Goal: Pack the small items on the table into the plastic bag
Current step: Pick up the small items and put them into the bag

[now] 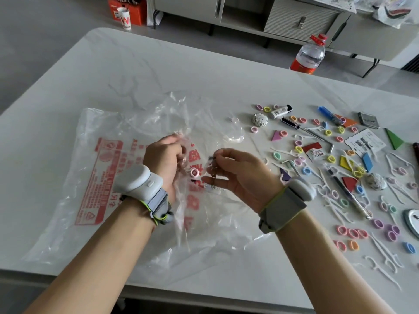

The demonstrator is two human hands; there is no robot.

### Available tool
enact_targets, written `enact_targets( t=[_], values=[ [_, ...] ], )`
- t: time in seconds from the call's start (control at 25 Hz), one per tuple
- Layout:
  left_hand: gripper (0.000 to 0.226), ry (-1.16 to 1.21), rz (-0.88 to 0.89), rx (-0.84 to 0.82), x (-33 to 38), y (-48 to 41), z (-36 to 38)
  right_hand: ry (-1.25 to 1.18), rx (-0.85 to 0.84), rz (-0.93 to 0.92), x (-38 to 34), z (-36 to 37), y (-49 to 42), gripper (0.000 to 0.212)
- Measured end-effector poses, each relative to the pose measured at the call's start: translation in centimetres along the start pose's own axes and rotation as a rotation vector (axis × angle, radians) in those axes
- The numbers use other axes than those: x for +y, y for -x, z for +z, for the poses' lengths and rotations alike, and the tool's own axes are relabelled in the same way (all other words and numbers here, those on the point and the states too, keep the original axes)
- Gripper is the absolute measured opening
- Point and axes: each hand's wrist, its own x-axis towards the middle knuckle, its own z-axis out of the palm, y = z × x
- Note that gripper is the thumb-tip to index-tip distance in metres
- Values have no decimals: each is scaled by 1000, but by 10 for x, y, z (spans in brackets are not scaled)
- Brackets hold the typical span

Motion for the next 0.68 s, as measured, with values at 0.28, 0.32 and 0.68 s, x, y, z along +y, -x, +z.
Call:
enact_targets(
  t=[0.28, 0.32, 0.68],
  values=[
    [48, -17, -3, -38, -3, -5, -4, 926, 233, -124, 18, -5, -16, 26],
    [48, -38, -5, -32, -4, -6, -3, 983, 233, -105, 20, -5, -17, 24],
    [66, -135, -28, -39, 2, 5, 2, 759, 183, -117, 18, -9, -19, 26]
  ],
)
